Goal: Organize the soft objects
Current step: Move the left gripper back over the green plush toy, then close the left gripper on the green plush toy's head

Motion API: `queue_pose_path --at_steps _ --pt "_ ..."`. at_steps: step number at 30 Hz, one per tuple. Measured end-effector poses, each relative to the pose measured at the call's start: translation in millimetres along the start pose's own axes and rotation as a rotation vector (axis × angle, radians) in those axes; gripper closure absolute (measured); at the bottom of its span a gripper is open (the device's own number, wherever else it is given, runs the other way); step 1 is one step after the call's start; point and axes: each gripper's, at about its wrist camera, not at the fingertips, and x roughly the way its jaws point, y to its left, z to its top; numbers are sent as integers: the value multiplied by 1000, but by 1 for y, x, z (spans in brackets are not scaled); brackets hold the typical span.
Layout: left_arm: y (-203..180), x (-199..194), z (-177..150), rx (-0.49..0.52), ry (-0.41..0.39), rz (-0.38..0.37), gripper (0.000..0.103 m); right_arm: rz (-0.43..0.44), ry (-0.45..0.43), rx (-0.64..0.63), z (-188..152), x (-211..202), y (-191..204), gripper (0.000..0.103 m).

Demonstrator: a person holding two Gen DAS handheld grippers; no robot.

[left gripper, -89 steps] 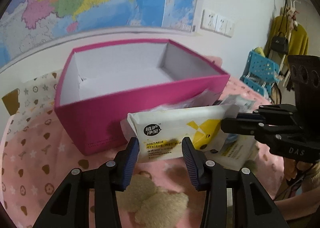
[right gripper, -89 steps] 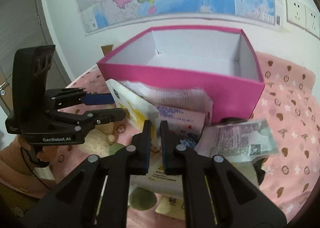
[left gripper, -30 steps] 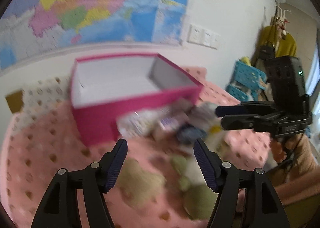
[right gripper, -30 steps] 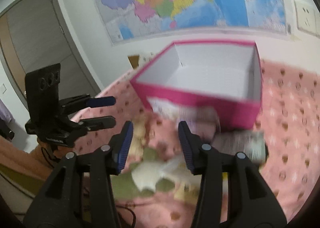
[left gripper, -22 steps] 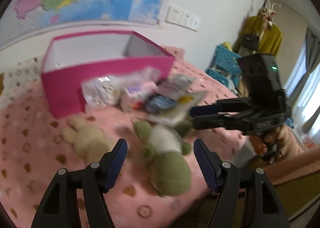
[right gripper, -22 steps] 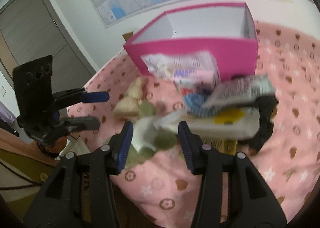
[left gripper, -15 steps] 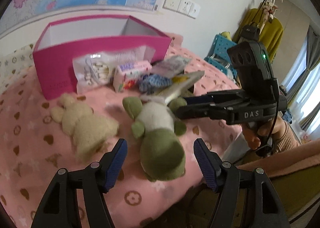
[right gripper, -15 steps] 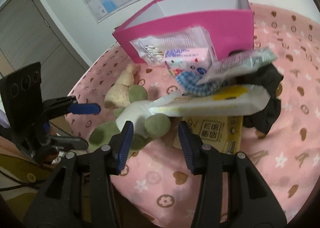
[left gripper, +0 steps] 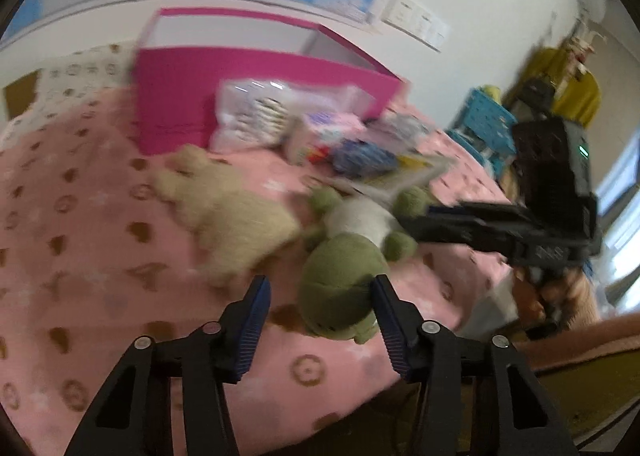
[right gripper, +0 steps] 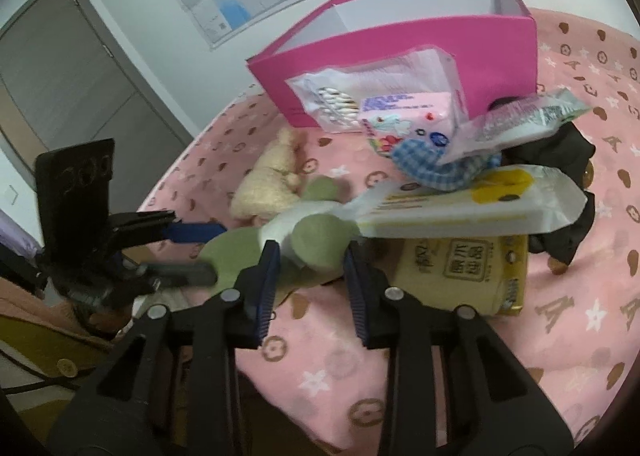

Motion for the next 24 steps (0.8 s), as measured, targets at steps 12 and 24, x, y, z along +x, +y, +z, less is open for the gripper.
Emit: queue_pose_path --at_steps 12,24 --pt "14 1 -8 -68 43 -31 44 -55 0 -18 -4 5 9 69" --pt "8 6 -6 -87 62 -101 63 -79 -51 -106 11 13 24 77"
